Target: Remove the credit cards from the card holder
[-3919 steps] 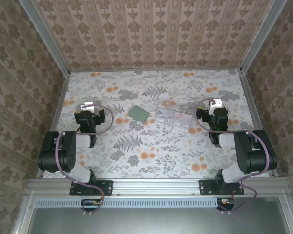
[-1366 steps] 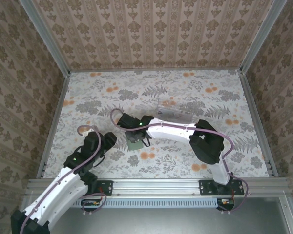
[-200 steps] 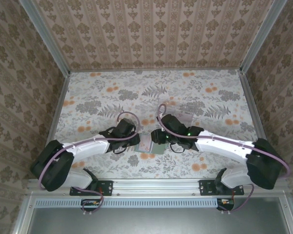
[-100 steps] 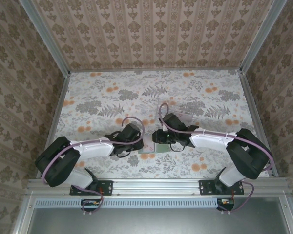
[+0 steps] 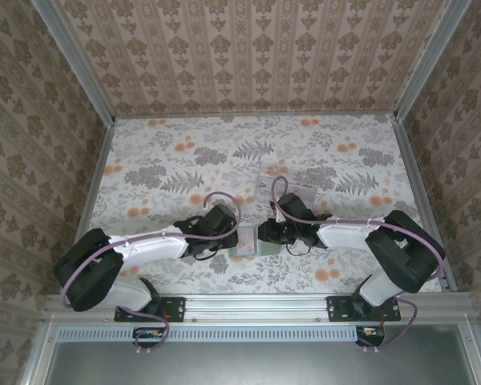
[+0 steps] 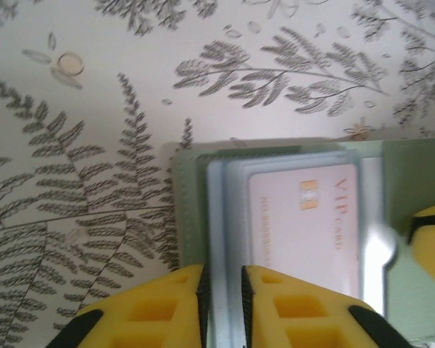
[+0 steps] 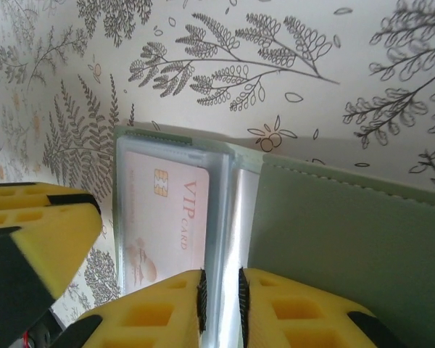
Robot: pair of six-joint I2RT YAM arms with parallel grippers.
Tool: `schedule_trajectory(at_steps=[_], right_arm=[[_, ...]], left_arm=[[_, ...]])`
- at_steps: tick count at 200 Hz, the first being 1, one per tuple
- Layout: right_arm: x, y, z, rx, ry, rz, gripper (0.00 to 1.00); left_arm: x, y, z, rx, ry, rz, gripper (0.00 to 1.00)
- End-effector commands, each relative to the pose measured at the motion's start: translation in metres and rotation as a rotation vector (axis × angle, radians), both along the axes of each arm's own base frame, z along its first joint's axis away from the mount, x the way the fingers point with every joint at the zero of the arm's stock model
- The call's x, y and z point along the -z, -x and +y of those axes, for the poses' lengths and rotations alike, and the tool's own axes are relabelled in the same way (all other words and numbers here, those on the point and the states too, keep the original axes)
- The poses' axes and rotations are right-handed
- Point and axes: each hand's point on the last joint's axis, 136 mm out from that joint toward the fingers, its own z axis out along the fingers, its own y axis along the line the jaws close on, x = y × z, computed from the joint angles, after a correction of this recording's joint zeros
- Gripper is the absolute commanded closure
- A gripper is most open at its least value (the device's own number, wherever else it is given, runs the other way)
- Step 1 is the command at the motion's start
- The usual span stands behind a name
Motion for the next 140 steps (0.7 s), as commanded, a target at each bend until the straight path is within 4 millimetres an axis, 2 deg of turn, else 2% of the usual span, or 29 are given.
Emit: schedule_trajectory(at_steps=[1,41,82,140], right_arm=[[-0.001,0.001,0.01,-0.002,-0.084,0.027,0.77],[0.003,0.001,0.015,-0.01,-0.1,0.043,0.76],[0.008,0.003,0.016,-0.018,-0.096,0.059,0.76],[0.014,0.005,0.016,-0.023,-0.093,0.078,0.77]], left_arm=[[-0.008,-0.002,-0.009,0.038,0.004,-0.013,0.82],[0.004,-0.002,-0.016,0.052,0.002,0.014,0.86],[0.023,0.005,-0.01,0.037,-0.029,0.067,0.9],[0.024,0.007,-0.007,0.031,-0.04,0.077,0.92]])
